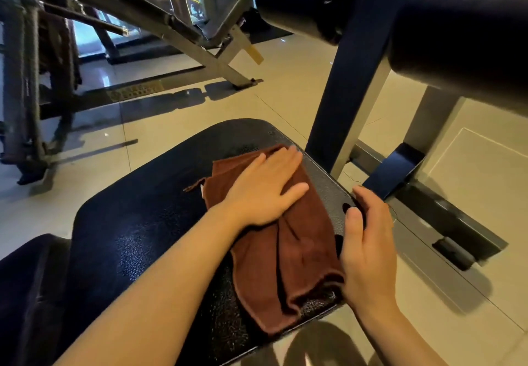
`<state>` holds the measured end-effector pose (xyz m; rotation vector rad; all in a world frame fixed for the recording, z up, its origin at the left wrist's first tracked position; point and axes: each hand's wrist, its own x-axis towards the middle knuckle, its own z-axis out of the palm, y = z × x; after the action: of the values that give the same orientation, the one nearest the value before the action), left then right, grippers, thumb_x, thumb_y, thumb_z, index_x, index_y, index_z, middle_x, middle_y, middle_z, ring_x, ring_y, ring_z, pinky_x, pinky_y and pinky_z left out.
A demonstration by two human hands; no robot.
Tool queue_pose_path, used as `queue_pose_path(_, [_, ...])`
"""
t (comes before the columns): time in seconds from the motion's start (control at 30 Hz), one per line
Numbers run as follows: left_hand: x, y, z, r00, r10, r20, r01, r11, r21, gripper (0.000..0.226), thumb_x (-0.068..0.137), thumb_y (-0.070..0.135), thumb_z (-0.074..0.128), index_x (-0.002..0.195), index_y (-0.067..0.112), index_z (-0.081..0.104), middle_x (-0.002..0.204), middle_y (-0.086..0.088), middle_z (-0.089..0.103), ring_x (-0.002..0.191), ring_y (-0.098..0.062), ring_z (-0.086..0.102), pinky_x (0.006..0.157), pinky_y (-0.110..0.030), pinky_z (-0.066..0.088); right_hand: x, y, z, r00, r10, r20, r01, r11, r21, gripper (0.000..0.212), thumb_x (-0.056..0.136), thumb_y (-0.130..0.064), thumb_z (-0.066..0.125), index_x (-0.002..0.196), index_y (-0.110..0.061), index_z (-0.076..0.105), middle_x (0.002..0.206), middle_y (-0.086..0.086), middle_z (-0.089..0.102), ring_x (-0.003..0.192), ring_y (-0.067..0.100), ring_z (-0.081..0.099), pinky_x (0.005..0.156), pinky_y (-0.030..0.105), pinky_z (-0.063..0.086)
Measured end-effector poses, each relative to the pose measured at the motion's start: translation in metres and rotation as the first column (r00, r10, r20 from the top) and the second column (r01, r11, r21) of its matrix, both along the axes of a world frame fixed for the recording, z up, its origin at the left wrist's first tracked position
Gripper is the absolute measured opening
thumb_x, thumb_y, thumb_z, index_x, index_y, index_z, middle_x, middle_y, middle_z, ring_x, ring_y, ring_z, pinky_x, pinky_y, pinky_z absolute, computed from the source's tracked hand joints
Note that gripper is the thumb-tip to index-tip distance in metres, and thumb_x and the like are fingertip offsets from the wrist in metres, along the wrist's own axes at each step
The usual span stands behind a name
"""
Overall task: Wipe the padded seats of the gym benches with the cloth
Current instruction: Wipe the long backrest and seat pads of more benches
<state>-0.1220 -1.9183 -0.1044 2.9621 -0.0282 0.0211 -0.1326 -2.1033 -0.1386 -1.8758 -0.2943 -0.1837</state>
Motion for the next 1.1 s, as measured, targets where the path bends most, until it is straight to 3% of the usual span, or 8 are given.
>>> queue_pose_path(0.1, [0.005,-0.002,0.002,0.997,0.073,-0.014,-0.073,0.997,0.017,0.068,0.101,0.052,0.025,0.156,0.019,0.003,0.164,0.001,-0.001,0.149,-0.010,-0.002,0.120,-0.034,-0.003,0.000,-0.001,0.002,1.000,0.007,0.001,-0.007,1.000,0.021,0.058,0.092,-0.053,0.025,0.136,-0.023,0.047,0.124,-0.018,0.043,0.104,-0.030,0.035,0.082,-0.003,0.029])
queue_pose_path(0.27, [-0.047,-0.026,0.002,0.984,0.171,-0.045,-0.171,0.985,0.009,0.069,0.101,0.054,0.020,0.156,0.019,-0.003,0.163,0.000,-0.010,0.149,-0.012,-0.011,0.120,-0.035,-0.006,-0.002,-0.002,0.007,0.998,0.036,-0.057,-0.031,0.996,0.089,0.052,0.094,-0.041,0.027,0.136,-0.019,0.048,0.124,-0.013,0.048,0.107,-0.011,0.040,0.085,0.002,0.029])
queue_pose_path(0.4, [-0.104,-0.049,-0.002,0.992,0.100,-0.071,-0.100,0.995,0.004,0.081,0.085,0.066,-0.002,0.155,0.026,-0.008,0.160,0.010,-0.019,0.145,-0.004,-0.022,0.120,-0.032,-0.012,-0.004,-0.002,0.009,0.996,0.044,-0.077,-0.036,0.993,0.110,0.050,0.094,-0.040,0.026,0.133,-0.019,0.048,0.115,-0.016,0.047,0.097,-0.025,0.040,0.079,-0.004,0.027])
queue_pose_path(0.47, [-0.113,-0.049,-0.005,0.998,0.045,-0.054,-0.045,0.999,-0.007,0.080,0.084,0.066,-0.002,0.154,0.028,-0.008,0.159,0.013,-0.020,0.143,0.001,-0.025,0.120,-0.031,-0.012,-0.004,-0.002,0.009,0.996,0.040,-0.082,-0.030,0.992,0.125,0.049,0.094,-0.040,0.025,0.134,-0.021,0.047,0.109,-0.022,0.046,0.098,-0.030,0.038,0.078,-0.006,0.027])
queue_pose_path(0.63, [-0.081,-0.035,-0.006,0.998,-0.049,-0.030,0.049,0.999,-0.012,0.073,0.086,0.068,0.003,0.152,0.037,-0.007,0.159,0.019,-0.016,0.144,0.004,-0.019,0.119,-0.027,-0.011,-0.003,-0.002,0.005,0.998,0.002,-0.068,0.009,0.986,0.165,0.039,0.095,-0.040,0.029,0.130,-0.031,0.044,0.109,-0.037,0.044,0.100,-0.029,0.041,0.079,-0.005,0.029])
queue_pose_path(0.73, [-0.034,-0.021,-0.004,1.000,0.009,-0.004,-0.009,1.000,-0.016,0.074,0.089,0.070,0.008,0.153,0.035,-0.002,0.160,0.017,-0.010,0.145,0.002,-0.012,0.120,-0.029,-0.006,-0.003,-0.002,0.002,0.998,-0.019,-0.063,0.028,0.987,0.156,0.033,0.094,-0.039,0.031,0.125,-0.036,0.042,0.109,-0.038,0.045,0.100,-0.026,0.044,0.079,-0.004,0.032])
queue_pose_path(0.87, [0.014,-0.008,0.001,0.995,0.104,-0.009,-0.104,0.995,0.002,0.067,0.100,0.056,0.025,0.156,0.026,0.003,0.164,0.007,-0.001,0.149,-0.008,-0.002,0.120,-0.034,-0.002,-0.002,-0.001,0.000,0.999,-0.031,-0.028,0.034,0.990,0.135,0.035,0.094,-0.040,0.033,0.126,-0.034,0.045,0.106,-0.040,0.044,0.098,-0.024,0.045,0.077,-0.003,0.033])
queue_pose_path(1.1, [-0.030,-0.030,0.000,0.996,0.088,-0.010,-0.088,0.996,0.027,0.073,0.096,0.061,0.014,0.156,0.021,0.000,0.164,0.004,-0.004,0.149,-0.009,-0.006,0.119,-0.031,-0.005,-0.001,-0.001,0.002,0.999,-0.005,-0.051,0.014,0.984,0.177,0.045,0.094,-0.041,0.032,0.131,-0.022,0.050,0.107,-0.035,0.046,0.099,-0.023,0.045,0.079,-0.003,0.033])
